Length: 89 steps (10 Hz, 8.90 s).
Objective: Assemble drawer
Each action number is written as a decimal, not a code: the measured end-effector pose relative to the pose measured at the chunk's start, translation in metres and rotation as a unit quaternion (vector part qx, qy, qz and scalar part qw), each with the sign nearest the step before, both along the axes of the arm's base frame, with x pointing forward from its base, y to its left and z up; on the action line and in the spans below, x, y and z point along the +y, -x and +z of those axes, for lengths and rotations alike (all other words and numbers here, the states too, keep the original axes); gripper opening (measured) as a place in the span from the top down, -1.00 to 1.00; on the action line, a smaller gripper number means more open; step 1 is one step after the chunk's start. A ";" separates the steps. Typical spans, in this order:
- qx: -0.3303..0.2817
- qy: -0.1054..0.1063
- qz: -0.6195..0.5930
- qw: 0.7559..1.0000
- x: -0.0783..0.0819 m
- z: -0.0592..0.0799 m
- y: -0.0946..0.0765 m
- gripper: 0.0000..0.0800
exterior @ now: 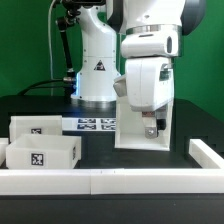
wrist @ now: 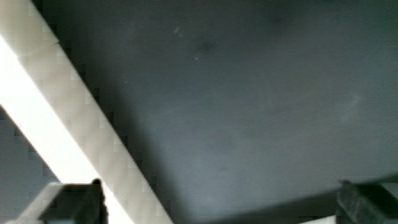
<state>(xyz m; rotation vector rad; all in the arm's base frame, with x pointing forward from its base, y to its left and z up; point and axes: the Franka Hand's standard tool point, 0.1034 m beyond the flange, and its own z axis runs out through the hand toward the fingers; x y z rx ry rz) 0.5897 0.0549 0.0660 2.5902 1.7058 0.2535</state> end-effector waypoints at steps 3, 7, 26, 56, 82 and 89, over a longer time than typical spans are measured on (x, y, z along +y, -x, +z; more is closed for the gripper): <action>0.000 -0.002 0.001 1.000 0.000 0.000 0.000 -0.62; 0.004 -0.010 -0.055 0.998 -0.002 0.002 0.004 -0.62; 0.028 -0.089 -0.522 0.848 0.035 0.078 0.077 -0.62; 0.125 -0.009 -0.542 0.831 0.064 0.036 0.146 0.91; 0.064 -0.102 -0.678 0.725 0.040 0.038 -0.013 0.90; 0.074 -0.137 -0.792 0.590 0.046 0.041 -0.023 0.89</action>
Offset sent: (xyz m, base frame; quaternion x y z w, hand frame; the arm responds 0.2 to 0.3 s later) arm 0.0000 0.0000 0.0000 0.0000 0.0000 0.0000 1.0000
